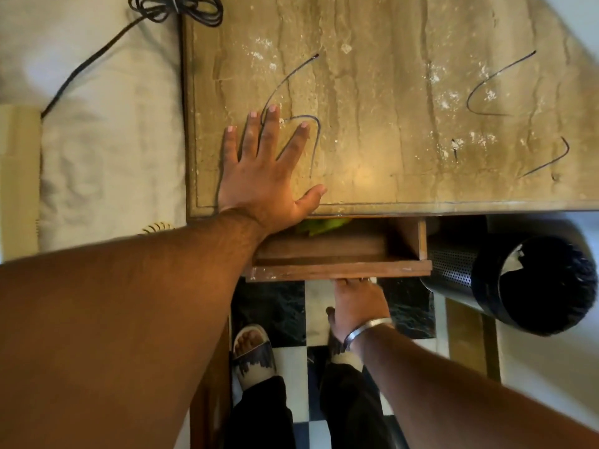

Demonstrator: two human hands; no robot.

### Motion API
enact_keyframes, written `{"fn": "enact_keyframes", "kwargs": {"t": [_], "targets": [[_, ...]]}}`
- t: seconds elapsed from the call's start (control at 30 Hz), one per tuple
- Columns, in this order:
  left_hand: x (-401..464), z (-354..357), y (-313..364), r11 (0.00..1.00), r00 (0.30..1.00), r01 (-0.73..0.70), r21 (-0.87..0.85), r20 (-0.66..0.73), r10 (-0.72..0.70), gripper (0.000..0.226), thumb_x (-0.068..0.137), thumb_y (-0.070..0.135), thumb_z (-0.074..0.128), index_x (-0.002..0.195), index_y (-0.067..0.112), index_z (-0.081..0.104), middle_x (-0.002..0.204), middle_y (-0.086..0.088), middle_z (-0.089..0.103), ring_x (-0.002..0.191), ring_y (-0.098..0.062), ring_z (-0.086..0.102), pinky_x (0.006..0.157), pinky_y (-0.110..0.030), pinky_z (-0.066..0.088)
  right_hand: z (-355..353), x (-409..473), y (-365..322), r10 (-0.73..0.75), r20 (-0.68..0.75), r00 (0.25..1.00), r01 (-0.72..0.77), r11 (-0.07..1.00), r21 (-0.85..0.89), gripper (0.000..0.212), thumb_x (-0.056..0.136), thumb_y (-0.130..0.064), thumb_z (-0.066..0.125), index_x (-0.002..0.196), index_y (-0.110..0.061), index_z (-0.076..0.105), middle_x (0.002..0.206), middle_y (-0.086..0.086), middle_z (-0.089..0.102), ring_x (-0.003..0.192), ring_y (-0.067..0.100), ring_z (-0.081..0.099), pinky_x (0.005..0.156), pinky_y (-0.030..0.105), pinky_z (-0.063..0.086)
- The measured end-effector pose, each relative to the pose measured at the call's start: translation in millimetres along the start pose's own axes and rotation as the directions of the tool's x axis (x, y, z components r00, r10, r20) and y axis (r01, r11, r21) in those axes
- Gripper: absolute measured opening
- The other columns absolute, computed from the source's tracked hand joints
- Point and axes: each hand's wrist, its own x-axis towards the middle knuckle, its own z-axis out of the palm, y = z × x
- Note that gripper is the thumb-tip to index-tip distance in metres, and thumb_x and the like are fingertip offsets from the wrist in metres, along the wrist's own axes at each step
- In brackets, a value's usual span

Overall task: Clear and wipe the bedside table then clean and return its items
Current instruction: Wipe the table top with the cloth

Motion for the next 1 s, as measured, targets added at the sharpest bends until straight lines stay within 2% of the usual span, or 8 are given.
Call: {"fn": "enact_keyframes", "kwargs": {"t": [0.23, 0.3, 0.4, 0.47, 0.53, 0.6, 0.87, 1.0], "targets": [[-3, -4, 1, 1.0, 1.0, 0.009, -0.009, 0.023, -0.009, 0.094, 0.08, 0.081, 0.031, 0.159, 0.032, 0.013, 0.167, -0.018, 0.01, 0.153, -0.042, 0.011, 0.12, -0.065, 0.009, -2, -40, -1, -0.043, 0.142, 0.989, 0.032, 0.996, 0.081, 0.053, 0.086, -0.034, 0.053, 0.134, -0.023, 0.033, 0.116, 0.008, 0.058, 0.095, 0.028, 0.062, 0.08, 0.038, 0.051], [-2, -5, 0, 1.0, 1.0, 0.01, -0.006, 0.022, -0.01, 0.094, 0.08, 0.08, 0.03, 0.159, 0.032, 0.013, 0.167, -0.018, 0.009, 0.153, -0.042, 0.01, 0.12, -0.064, 0.008, -25, -40, 0, -0.144, 0.081, 0.986, 0.134, 0.984, 0.117, 0.026, 0.092, -0.042, 0.037, 0.106, -0.024, 0.052, 0.089, 0.005, 0.063, 0.078, 0.027, 0.064, 0.065, 0.034, 0.05], [-3, -6, 1, 1.0, 0.999, 0.017, -0.002, 0.029, -0.017, 0.095, 0.08, 0.08, 0.031, 0.159, 0.031, 0.013, 0.167, -0.018, 0.009, 0.153, -0.041, 0.01, 0.12, -0.064, 0.009, -66, -21, 4, -0.264, -0.262, 0.928, 0.308, 0.94, 0.145, 0.034, 0.093, -0.044, 0.031, 0.069, -0.025, 0.045, 0.058, -0.003, 0.049, 0.051, 0.024, 0.054, 0.046, 0.034, 0.049], [-2, -8, 1, 1.0, 0.999, 0.016, -0.002, 0.037, -0.016, 0.094, 0.081, 0.08, 0.031, 0.159, 0.031, 0.013, 0.167, -0.018, 0.008, 0.153, -0.041, 0.01, 0.12, -0.064, 0.009, -85, 6, 14, -0.283, -0.343, 0.896, 0.345, 0.929, 0.134, 0.022, 0.093, -0.038, 0.043, 0.09, -0.022, 0.058, 0.082, 0.002, 0.061, 0.069, 0.025, 0.06, 0.058, 0.038, 0.053], [-3, -9, 0, 1.0, 0.999, 0.012, -0.005, 0.045, -0.012, 0.094, 0.081, 0.08, 0.031, 0.16, 0.031, 0.012, 0.168, -0.017, 0.007, 0.153, -0.041, 0.009, 0.12, -0.063, 0.008, -86, 35, 21, -0.247, -0.06, 0.967, 0.25, 0.967, 0.042, 0.047, 0.092, -0.036, 0.049, 0.136, -0.021, 0.04, 0.137, 0.011, 0.047, 0.113, 0.032, 0.053, 0.09, 0.042, 0.047], [-3, -8, 0, 1.0, 0.999, 0.011, 0.0, 0.044, -0.011, 0.095, 0.081, 0.08, 0.031, 0.16, 0.031, 0.012, 0.168, -0.017, 0.007, 0.153, -0.041, 0.008, 0.12, -0.063, 0.007, -76, 59, 22, -0.229, 0.118, 0.966, 0.24, 0.967, -0.087, 0.069, 0.091, -0.037, 0.052, 0.148, -0.026, 0.015, 0.156, 0.011, 0.02, 0.131, 0.036, 0.037, 0.105, 0.044, 0.034], [-3, -4, -1, 1.0, 1.0, 0.008, 0.015, 0.016, -0.008, 0.095, 0.081, 0.08, 0.032, 0.16, 0.03, 0.015, 0.167, -0.017, 0.009, 0.153, -0.041, 0.01, 0.12, -0.064, 0.009, -52, 118, -3, -0.058, 0.125, 0.99, 0.069, 0.994, -0.087, 0.049, 0.094, -0.019, 0.034, 0.143, -0.014, 0.036, 0.15, 0.012, 0.035, 0.137, 0.034, 0.033, 0.109, 0.049, 0.029], [-2, -6, -1, 1.0, 1.0, 0.005, 0.024, 0.03, -0.006, 0.095, 0.081, 0.079, 0.033, 0.16, 0.03, 0.013, 0.167, -0.017, 0.009, 0.152, -0.042, 0.011, 0.12, -0.064, 0.011, -63, 96, 11, -0.275, 0.119, 0.954, 0.292, 0.943, -0.158, 0.035, 0.091, -0.015, 0.041, 0.123, -0.02, 0.054, 0.127, 0.015, 0.056, 0.109, 0.038, 0.059, 0.085, 0.047, 0.049]]}}
